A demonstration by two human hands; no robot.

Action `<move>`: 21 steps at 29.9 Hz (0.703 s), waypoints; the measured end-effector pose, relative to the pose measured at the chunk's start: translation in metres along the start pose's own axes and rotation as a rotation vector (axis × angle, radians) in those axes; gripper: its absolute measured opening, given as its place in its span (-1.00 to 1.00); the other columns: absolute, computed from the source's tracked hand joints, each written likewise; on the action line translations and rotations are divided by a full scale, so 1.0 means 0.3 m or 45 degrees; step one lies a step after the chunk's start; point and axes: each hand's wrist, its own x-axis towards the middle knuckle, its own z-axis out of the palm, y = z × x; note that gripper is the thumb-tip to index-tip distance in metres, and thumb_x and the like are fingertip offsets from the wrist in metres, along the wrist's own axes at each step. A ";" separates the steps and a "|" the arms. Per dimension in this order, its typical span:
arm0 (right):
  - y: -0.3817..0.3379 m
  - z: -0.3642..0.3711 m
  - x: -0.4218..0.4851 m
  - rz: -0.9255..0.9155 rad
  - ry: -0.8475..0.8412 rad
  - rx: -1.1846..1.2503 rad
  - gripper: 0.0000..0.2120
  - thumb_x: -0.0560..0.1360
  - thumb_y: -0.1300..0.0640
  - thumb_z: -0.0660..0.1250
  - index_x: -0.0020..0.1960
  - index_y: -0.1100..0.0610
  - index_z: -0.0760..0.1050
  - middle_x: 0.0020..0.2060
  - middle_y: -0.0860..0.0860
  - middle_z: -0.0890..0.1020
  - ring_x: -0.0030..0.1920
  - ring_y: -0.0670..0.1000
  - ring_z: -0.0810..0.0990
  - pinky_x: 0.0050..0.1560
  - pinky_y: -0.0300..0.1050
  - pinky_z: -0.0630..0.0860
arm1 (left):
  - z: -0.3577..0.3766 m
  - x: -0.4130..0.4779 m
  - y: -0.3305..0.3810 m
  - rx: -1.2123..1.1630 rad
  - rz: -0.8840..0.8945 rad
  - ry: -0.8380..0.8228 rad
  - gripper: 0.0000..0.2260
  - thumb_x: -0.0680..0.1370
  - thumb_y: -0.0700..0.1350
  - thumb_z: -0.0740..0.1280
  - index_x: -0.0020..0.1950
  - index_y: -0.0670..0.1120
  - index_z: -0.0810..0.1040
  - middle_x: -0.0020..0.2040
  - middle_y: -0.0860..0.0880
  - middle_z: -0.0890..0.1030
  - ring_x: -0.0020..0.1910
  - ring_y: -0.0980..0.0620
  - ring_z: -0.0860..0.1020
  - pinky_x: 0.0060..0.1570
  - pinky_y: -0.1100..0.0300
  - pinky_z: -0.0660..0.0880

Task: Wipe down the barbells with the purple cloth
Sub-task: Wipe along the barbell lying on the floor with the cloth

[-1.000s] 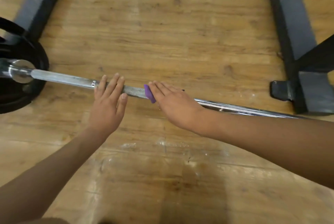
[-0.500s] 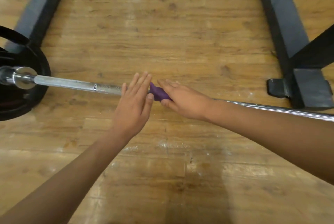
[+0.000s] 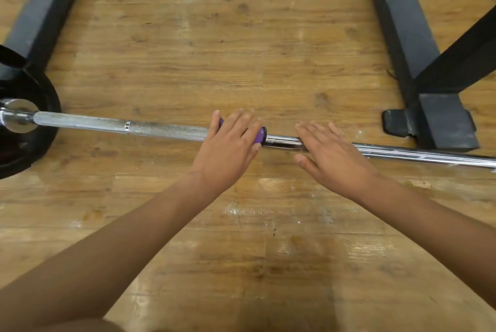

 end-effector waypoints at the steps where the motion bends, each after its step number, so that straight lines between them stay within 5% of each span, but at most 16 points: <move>1: 0.006 0.007 -0.008 -0.001 0.009 -0.015 -0.36 0.68 -0.15 0.02 0.65 0.13 -0.02 0.63 0.05 0.10 0.63 0.02 -0.03 0.60 -0.01 -0.19 | 0.003 0.005 -0.012 -0.002 0.019 -0.001 -0.57 0.67 0.05 0.11 0.48 -0.08 0.40 0.42 -0.04 0.49 0.45 -0.06 0.39 0.49 -0.22 0.14; 6: 0.006 0.022 -0.018 0.005 0.063 -0.006 -0.38 0.70 -0.12 0.03 0.65 0.13 -0.03 0.64 0.03 0.04 0.63 0.02 -0.09 0.59 0.00 -0.27 | 0.016 -0.046 -0.132 -0.105 -0.001 0.075 -0.60 0.63 0.03 0.23 0.45 -0.05 0.45 0.31 0.02 0.58 0.35 -0.03 0.46 0.44 -0.15 0.26; 15: 0.006 0.053 -0.014 0.003 0.150 0.048 -0.43 0.71 -0.03 0.12 0.64 0.13 0.05 0.62 0.03 0.12 0.63 0.02 -0.03 0.58 -0.05 -0.21 | 0.041 -0.036 -0.078 -0.064 0.054 0.140 -0.59 0.68 0.02 0.12 0.46 -0.10 0.46 0.33 -0.01 0.58 0.34 -0.07 0.48 0.42 -0.25 0.26; 21: 0.003 0.053 -0.019 0.005 0.164 0.076 -0.39 0.68 -0.04 0.16 0.64 0.11 0.05 0.62 0.01 0.13 0.62 -0.01 -0.04 0.57 -0.09 -0.24 | 0.021 -0.056 -0.125 -0.354 -0.057 0.178 -0.64 0.65 -0.07 0.24 0.42 -0.12 0.50 0.30 -0.02 0.59 0.36 -0.05 0.41 0.42 -0.18 0.20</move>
